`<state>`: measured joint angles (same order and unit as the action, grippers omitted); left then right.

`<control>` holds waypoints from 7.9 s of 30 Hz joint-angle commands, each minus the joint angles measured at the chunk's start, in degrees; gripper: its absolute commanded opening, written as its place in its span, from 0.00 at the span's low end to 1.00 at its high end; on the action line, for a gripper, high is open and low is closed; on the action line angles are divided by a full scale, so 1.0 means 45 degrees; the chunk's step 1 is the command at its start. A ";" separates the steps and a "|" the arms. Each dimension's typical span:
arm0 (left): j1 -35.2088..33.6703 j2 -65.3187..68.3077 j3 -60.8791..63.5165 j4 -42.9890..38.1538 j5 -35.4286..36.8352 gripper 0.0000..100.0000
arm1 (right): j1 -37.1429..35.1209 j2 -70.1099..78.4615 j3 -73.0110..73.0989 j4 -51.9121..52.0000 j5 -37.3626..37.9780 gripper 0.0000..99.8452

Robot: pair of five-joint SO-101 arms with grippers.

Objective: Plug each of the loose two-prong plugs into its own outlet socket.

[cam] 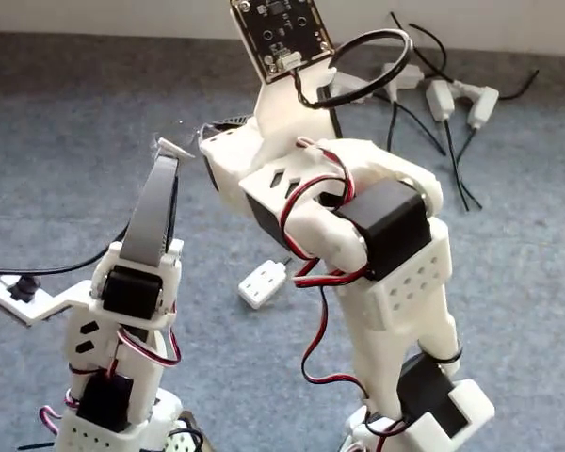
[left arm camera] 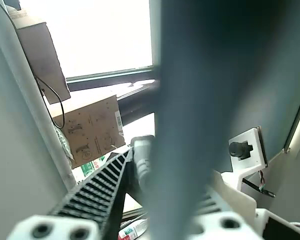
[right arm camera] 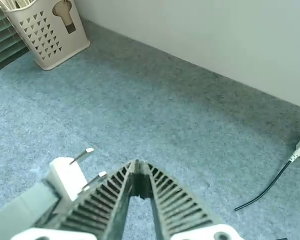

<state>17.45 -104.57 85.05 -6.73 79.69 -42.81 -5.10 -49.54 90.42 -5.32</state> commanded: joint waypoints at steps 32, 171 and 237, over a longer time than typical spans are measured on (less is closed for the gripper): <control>-0.1241 1.2063 -0.8918 0.8264 -0.2540 0.01 | 0.4112 -0.0205 -0.4718 0.0889 0.0039 0.01; 0.0791 2.5211 -1.2376 1.6957 -0.9182 0.01 | 0.4112 -0.0205 -0.4796 0.0967 0.0020 0.01; -0.8176 2.5309 -2.5270 2.4010 -0.9045 0.56 | 0.0908 0.2081 1.1223 0.0127 1.7133 0.24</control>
<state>-19.12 9.54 -28.44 100.88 38.46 -36.66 4.57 -2.42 94.37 70.55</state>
